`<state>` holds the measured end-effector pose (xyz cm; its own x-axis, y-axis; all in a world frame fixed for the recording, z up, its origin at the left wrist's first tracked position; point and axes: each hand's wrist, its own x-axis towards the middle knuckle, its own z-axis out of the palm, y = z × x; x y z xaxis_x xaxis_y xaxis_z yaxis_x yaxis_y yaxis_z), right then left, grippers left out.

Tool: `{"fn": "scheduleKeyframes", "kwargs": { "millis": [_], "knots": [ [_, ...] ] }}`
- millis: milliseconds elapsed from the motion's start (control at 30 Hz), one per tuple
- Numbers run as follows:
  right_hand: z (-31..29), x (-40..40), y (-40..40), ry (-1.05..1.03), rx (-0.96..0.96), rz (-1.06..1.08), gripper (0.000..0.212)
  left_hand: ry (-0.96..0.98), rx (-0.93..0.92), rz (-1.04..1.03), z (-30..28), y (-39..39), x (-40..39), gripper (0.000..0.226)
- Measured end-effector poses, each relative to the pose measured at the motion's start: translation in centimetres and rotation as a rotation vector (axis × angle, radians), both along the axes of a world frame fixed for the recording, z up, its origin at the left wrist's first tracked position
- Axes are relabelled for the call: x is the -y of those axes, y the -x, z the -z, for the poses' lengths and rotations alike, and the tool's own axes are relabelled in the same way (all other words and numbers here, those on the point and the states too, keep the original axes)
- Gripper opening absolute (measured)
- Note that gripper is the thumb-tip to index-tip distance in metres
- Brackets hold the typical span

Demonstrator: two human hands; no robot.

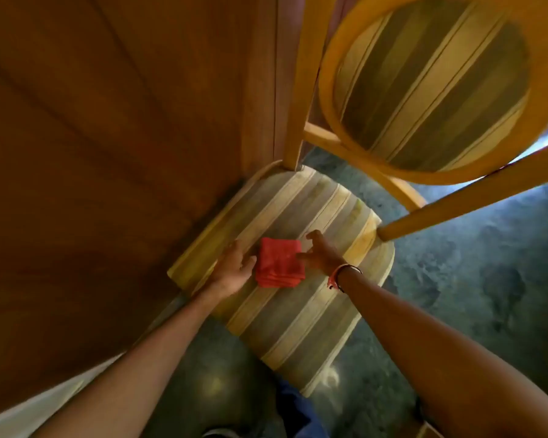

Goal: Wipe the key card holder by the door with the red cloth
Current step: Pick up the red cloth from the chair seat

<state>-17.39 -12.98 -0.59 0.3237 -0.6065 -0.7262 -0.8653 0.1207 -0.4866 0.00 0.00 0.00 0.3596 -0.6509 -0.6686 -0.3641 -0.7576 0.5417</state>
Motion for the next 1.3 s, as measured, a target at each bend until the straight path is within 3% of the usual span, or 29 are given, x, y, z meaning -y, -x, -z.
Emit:
{"fn": "scheduleKeyframes", "kwargs": {
  "millis": [200,300,400,533,767,1000,1100,1300],
  "knots": [
    [4.7,-0.8,-0.7,-0.144,0.0,0.216,0.04,0.0,-0.089,-0.235,4.7,1.5,0.9,0.053],
    [5.0,-1.1,-0.9,-0.212,0.07,0.318,0.041,0.03,-0.142,-0.372,5.3,2.2,1.6,0.054],
    [3.4,-1.3,-0.7,-0.236,0.156,0.394,0.038,0.008,-0.316,-0.497,3.8,2.5,1.7,0.056],
    [-1.1,0.0,-0.2,-0.225,0.323,0.416,0.015,0.087,-0.576,-0.508,-0.5,1.7,1.8,0.041],
    [-15.7,2.7,-2.9,-0.135,0.72,0.422,0.048,0.456,-0.619,-0.495,-15.1,-1.2,4.8,0.031],
    [-31.9,2.6,-6.6,0.074,0.961,0.257,0.017,0.774,-0.572,-0.506,-31.2,-3.9,3.0,0.032],
    [-38.9,1.1,-8.6,0.139,1.062,0.181,0.02,0.916,-0.455,-0.489,-38.8,-5.2,0.6,0.026],
    [-53.4,-5.0,-13.9,0.214,1.273,-0.044,0.027,1.175,-0.259,-0.495,-53.9,-8.2,-7.5,0.036]
  ]
}}
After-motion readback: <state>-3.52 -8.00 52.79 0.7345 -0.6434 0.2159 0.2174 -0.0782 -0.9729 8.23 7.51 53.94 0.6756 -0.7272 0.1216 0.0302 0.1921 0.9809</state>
